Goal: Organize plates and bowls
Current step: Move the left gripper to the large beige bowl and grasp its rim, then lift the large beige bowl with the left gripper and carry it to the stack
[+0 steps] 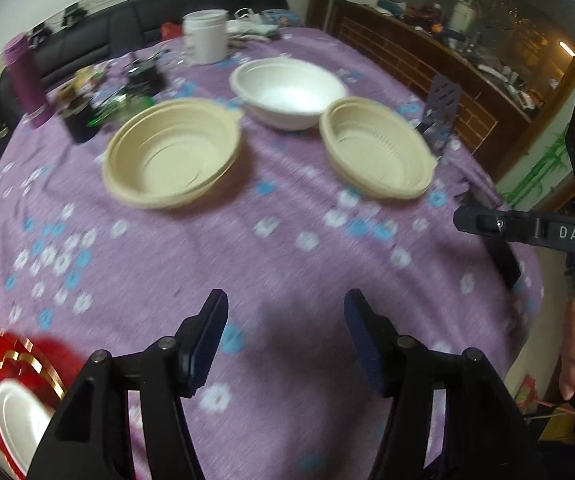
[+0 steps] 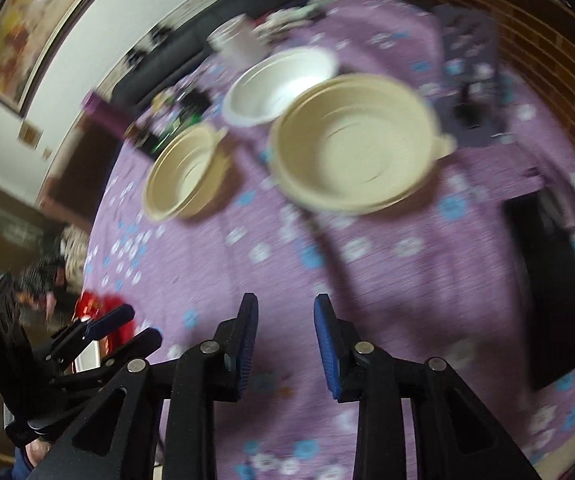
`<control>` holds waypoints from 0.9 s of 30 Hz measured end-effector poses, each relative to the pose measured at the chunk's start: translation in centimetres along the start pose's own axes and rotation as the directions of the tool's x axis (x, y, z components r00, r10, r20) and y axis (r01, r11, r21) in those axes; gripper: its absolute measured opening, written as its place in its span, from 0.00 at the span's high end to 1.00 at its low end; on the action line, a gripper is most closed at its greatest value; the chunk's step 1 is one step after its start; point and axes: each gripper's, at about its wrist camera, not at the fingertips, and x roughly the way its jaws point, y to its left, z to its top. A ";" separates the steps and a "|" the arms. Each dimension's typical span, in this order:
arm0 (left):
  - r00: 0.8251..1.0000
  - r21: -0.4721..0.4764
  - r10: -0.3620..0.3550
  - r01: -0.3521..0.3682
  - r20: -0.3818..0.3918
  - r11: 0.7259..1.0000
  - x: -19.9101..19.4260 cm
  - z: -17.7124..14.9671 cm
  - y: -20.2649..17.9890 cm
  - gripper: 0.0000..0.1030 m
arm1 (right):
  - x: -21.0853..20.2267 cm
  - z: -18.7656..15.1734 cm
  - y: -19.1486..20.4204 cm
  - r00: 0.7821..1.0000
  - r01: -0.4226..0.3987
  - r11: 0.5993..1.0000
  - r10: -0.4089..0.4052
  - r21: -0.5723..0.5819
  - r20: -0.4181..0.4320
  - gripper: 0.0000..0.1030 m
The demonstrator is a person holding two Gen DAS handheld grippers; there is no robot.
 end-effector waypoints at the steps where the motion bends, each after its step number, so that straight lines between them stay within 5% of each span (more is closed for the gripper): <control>1: 1.000 -0.001 -0.010 0.010 0.002 1.000 0.2 0.6 -0.3 0.42 | -0.5 0.5 -0.7 1.000 0.007 1.000 -0.007 0.009 0.011 0.69; 12: 0.999 -0.026 -0.042 0.042 -0.004 0.999 4.9 7.9 -2.4 0.42 | -1.5 6.8 -6.1 0.995 0.084 0.996 -0.084 0.001 0.056 0.63; 27: 0.999 -0.031 -0.020 0.019 -0.034 0.999 10.4 12.2 -2.6 0.43 | 3.7 11.4 -8.5 0.995 0.100 0.995 -0.100 -0.023 -0.009 0.63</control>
